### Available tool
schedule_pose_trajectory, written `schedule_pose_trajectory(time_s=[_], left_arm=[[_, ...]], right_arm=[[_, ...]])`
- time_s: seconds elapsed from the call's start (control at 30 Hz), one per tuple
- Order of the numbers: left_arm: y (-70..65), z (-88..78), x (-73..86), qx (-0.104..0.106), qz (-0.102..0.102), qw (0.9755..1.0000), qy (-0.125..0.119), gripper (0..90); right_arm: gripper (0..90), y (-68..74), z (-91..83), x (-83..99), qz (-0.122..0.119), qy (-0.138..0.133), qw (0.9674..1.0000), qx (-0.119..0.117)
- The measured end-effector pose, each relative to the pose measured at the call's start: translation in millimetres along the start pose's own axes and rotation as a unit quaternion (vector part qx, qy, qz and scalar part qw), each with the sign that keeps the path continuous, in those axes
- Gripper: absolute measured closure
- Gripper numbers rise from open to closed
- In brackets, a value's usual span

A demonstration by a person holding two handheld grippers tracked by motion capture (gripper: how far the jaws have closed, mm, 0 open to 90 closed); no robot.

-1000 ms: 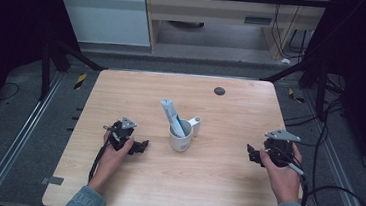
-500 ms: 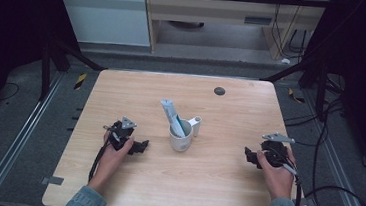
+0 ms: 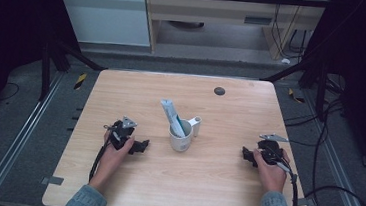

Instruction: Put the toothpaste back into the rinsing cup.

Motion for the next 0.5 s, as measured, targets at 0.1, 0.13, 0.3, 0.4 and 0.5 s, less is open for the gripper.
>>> schedule_pose_trajectory(time_s=[0.1, 0.13, 0.3, 0.4, 0.5], left_arm=[[0.0, 0.0, 0.0, 0.0, 0.0, 1.0, 0.0, 0.0], [0.0, 0.0, 0.0, 0.0, 0.0, 1.0, 0.0, 0.0], [0.0, 0.0, 0.0, 0.0, 0.0, 1.0, 0.0, 0.0], [0.0, 0.0, 0.0, 0.0, 0.0, 1.0, 0.0, 0.0], [0.0, -0.1, 0.1, 0.0, 0.001, 1.0, 0.0, 0.0]], right_arm=[[9.0, -0.6, 2.4, -0.9, 0.0, 0.0, 1.0, 0.009], [7.8, -1.1, 3.4, -0.6, 0.0, 0.0, 0.9999, 0.014], [5.5, -0.1, 5.2, 0.1, 0.002, -0.007, 0.9998, 0.018], [2.9, -0.1, 4.7, 1.4, -0.004, -0.004, 0.9999, 0.015], [0.4, -0.8, 5.6, 1.6, 0.001, 0.0, 0.9999, 0.017]])
Point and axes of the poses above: each handheld gripper's, and its own axes: z roughly forward along the jaws, x roughly out of its underside, y roughly to its left, the point moved 2 cm from there along z, roughly forward along the jaws, and after that the axes turned 14 degrees about -z, right-handed, at the moved point
